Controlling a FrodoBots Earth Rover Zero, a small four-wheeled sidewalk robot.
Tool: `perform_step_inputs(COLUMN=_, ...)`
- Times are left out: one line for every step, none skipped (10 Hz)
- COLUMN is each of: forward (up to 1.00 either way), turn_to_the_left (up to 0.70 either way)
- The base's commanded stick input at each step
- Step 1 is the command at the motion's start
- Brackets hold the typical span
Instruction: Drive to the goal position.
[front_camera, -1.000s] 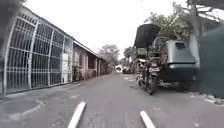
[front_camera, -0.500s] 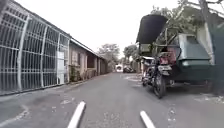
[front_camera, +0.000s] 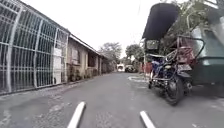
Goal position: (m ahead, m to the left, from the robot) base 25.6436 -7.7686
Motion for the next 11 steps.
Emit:
perform_step_inputs(forward=0.85, turn_to_the_left=0.00)
perform_step_inputs(forward=0.85, turn_to_the_left=0.00)
perform_step_inputs(forward=0.85, turn_to_the_left=0.00)
perform_step_inputs(forward=0.85, turn_to_the_left=0.00)
perform_step_inputs(forward=0.85, turn_to_the_left=0.00)
perform_step_inputs(forward=0.85, turn_to_the_left=0.00)
perform_step_inputs(forward=0.85, turn_to_the_left=0.01)
perform_step_inputs(forward=0.85, turn_to_the_left=-0.04)
perform_step_inputs(forward=0.85, turn_to_the_left=-0.18)
perform_step_inputs(forward=0.85, turn_to_the_left=-0.33)
perform_step_inputs(forward=0.85, turn_to_the_left=-0.34)
